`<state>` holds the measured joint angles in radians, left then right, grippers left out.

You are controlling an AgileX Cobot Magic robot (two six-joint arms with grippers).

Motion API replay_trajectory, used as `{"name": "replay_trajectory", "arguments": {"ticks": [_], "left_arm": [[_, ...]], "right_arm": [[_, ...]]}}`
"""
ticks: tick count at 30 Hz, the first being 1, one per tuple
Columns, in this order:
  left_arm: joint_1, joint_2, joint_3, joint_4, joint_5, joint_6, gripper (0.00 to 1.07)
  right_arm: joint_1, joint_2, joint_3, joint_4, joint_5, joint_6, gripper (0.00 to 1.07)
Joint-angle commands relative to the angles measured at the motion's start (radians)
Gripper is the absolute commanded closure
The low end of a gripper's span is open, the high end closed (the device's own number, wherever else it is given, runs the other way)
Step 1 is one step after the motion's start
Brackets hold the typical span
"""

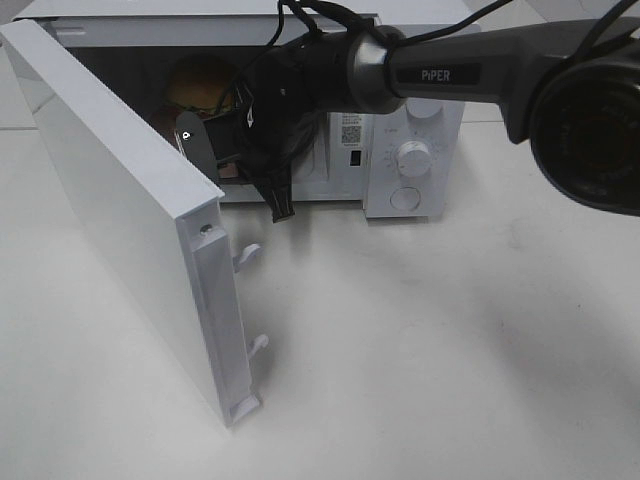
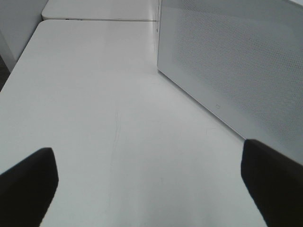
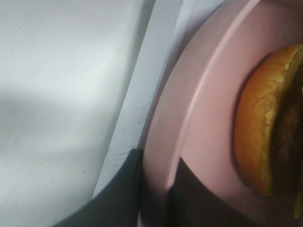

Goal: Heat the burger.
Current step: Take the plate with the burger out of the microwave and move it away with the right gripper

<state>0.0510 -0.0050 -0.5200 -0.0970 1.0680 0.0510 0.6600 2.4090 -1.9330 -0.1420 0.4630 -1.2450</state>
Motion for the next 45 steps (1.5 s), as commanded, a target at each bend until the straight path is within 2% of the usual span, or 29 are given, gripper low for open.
{"name": "replay_trajectory", "arguments": {"ticks": [1,8,13,16,22,24,31,35,45], "left_arm": [[0.002,-0.019,0.004,0.0,0.001,-0.006,0.09],[0.002,-0.019,0.004,0.0,0.001,-0.006,0.09],[0.002,-0.019,0.004,0.0,0.001,-0.006,0.09],[0.002,-0.019,0.004,0.0,0.001,-0.006,0.09],[0.002,-0.019,0.004,-0.001,0.001,-0.006,0.09],[0.002,-0.019,0.004,-0.001,0.001,-0.006,0.09],[0.002,-0.019,0.004,0.0,0.001,-0.006,0.09],[0.002,-0.019,0.004,0.0,0.001,-0.006,0.09],[0.002,-0.019,0.004,0.0,0.001,-0.006,0.09]], "right_arm": [[0.006,-0.05,0.083,0.009,0.012,-0.062,1.07],[0.006,-0.139,0.211,-0.003,-0.084,-0.146,1.07],[0.003,-0.234,0.325,0.032,-0.13,-0.298,1.07],[0.0,-0.24,0.33,0.039,-0.13,-0.318,1.07],[-0.036,-0.269,0.345,0.159,-0.122,-0.461,1.07],[-0.056,-0.286,0.347,0.224,-0.077,-0.578,1.07],[-0.056,-0.318,0.352,0.299,-0.046,-0.647,1.07],[-0.056,-0.368,0.425,0.342,-0.072,-0.729,1.07],[-0.056,-0.463,0.556,0.368,-0.091,-0.755,1.07]]}}
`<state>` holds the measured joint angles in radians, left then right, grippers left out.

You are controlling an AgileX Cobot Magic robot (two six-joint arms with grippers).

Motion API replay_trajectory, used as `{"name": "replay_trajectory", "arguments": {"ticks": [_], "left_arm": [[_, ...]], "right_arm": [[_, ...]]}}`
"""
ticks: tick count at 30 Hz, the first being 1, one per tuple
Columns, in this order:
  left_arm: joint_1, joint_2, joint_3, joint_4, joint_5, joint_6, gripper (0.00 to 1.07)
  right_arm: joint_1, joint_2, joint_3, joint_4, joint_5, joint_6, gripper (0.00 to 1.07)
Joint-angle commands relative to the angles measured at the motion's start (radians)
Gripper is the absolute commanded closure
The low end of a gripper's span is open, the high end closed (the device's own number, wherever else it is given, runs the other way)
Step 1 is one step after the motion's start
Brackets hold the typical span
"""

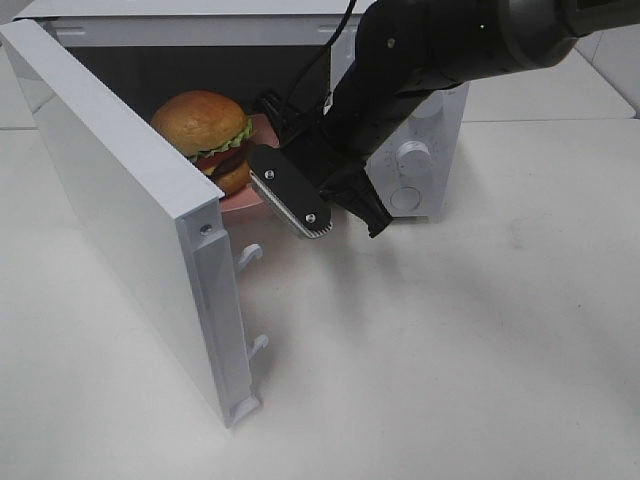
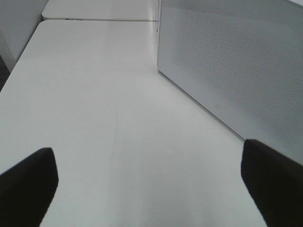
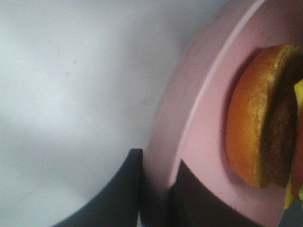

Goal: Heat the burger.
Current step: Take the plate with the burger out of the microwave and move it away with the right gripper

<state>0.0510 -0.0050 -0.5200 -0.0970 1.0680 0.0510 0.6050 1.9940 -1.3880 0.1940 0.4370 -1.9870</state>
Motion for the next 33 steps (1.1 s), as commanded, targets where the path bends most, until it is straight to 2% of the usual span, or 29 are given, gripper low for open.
{"name": "replay_trajectory", "arguments": {"ticks": [1,3,9,11,33], "left_arm": [[0.002,-0.019,0.004,0.0,0.001,-0.006,0.09],[0.002,-0.019,0.004,0.0,0.001,-0.006,0.09],[0.002,-0.019,0.004,0.0,0.001,-0.006,0.09],[0.002,-0.019,0.004,0.0,0.001,-0.006,0.09],[0.002,-0.019,0.004,0.0,0.001,-0.006,0.09]], "right_arm": [[-0.001,-0.048,0.011,0.032,-0.065,-0.013,1.07],[-0.001,-0.104,0.092,0.032,-0.095,-0.013,1.07],[-0.001,-0.176,0.194,0.031,-0.136,-0.013,1.07],[-0.001,-0.222,0.261,0.029,-0.156,-0.013,1.07],[-0.001,-0.556,0.628,0.029,-0.261,0.066,1.07]]}}
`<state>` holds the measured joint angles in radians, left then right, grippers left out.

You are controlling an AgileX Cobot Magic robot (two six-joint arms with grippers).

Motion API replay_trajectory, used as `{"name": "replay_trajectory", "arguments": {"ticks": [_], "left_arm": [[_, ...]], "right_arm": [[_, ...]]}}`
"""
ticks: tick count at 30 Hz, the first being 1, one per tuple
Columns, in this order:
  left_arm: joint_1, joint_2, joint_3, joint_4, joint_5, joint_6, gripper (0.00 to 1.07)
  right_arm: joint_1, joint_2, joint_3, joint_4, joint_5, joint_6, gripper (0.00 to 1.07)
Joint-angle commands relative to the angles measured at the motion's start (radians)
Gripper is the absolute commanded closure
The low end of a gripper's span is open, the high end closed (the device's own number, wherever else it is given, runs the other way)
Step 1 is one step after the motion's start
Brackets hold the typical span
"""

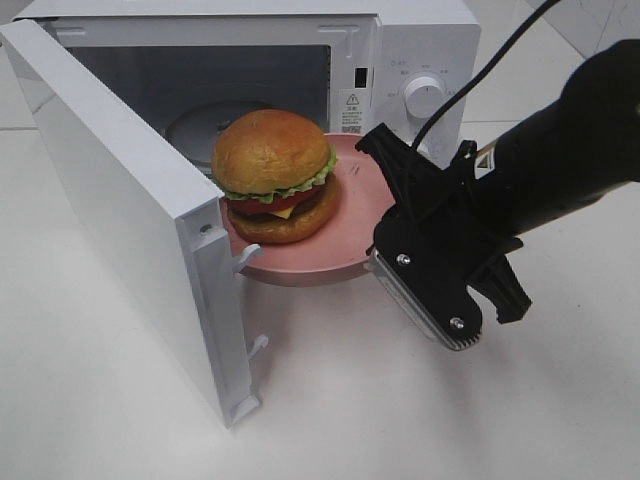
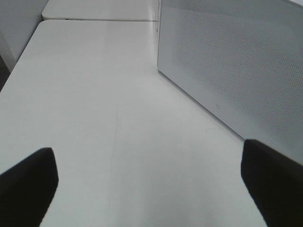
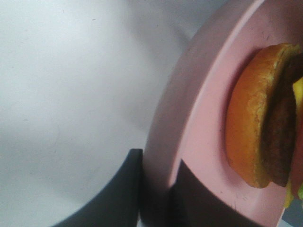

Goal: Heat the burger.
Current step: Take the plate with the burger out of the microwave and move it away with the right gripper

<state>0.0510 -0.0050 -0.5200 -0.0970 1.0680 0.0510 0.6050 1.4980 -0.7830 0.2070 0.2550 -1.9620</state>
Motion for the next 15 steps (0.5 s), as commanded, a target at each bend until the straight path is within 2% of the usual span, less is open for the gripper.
{"name": "replay_trajectory", "arguments": {"ticks": [1,7,12,15], "left_arm": [[0.002,-0.019,0.004,0.0,0.001,-0.006,0.09],[0.002,-0.019,0.004,0.0,0.001,-0.006,0.09],[0.002,-0.019,0.004,0.0,0.001,-0.006,0.09],[0.002,-0.019,0.004,0.0,0.001,-0.006,0.09]], "right_arm": [[-0.001,-0.077,0.036,0.016,-0.079,0.052,1.07],[-0.001,-0.156,0.096,0.015,-0.08,0.091,1.07],[-0.001,-0.261,0.187,0.007,-0.081,0.126,1.07],[-0.001,-0.277,0.197,0.007,-0.081,0.13,1.07]]}}
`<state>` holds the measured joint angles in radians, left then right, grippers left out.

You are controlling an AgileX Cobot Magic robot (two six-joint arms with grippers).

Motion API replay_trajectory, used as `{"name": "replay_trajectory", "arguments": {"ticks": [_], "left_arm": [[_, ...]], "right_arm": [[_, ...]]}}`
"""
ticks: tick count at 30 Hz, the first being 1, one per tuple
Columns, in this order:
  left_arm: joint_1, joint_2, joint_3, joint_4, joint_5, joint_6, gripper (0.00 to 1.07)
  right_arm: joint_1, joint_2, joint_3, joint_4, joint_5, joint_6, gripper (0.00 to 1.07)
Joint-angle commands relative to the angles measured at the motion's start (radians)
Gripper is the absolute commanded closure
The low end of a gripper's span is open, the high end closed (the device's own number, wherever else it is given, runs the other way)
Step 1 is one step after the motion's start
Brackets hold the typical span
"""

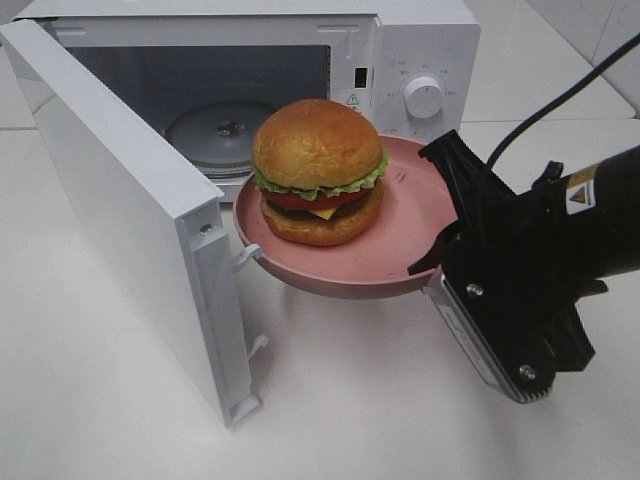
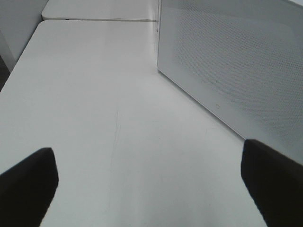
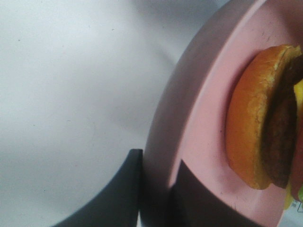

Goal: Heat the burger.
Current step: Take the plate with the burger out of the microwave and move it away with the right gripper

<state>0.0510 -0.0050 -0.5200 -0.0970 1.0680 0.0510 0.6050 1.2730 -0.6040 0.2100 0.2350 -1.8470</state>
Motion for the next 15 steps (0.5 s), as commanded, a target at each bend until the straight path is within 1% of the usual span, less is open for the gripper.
{"name": "replay_trajectory", "arguments": {"ticks": [1,2,4,5,8,10,13,15], "left_arm": [[0.002,-0.019,0.004,0.0,0.001,-0.006,0.09],[0.002,-0.019,0.004,0.0,0.001,-0.006,0.09],[0.002,-0.019,0.004,0.0,0.001,-0.006,0.09],[0.002,-0.019,0.004,0.0,0.001,-0.006,0.09],[0.002,-0.019,0.004,0.0,0.001,-0.006,0.09],[0.002,-0.019,0.004,0.0,0.001,-0.006,0.09],[0.002,-0.019,0.004,0.0,0.001,-0.006,0.09],[0.002,-0.019,0.004,0.0,0.001,-0.006,0.09]], "right_arm": [[-0.001,-0.078,0.04,0.004,-0.058,0.032,1.07],[-0.001,-0.108,0.061,-0.014,-0.058,0.062,1.07],[-0.001,-0.12,0.071,-0.025,-0.056,0.079,1.07],[-0.001,-0.152,0.092,-0.063,-0.054,0.124,1.07],[-0.001,-0.166,0.1,-0.083,-0.051,0.144,1.07],[-0.001,-0.226,0.123,-0.162,-0.015,0.237,1.07],[-0.001,-0.242,0.125,-0.185,0.003,0.26,1.07],[-0.001,-0.299,0.136,-0.276,0.049,0.348,1.07]]}}
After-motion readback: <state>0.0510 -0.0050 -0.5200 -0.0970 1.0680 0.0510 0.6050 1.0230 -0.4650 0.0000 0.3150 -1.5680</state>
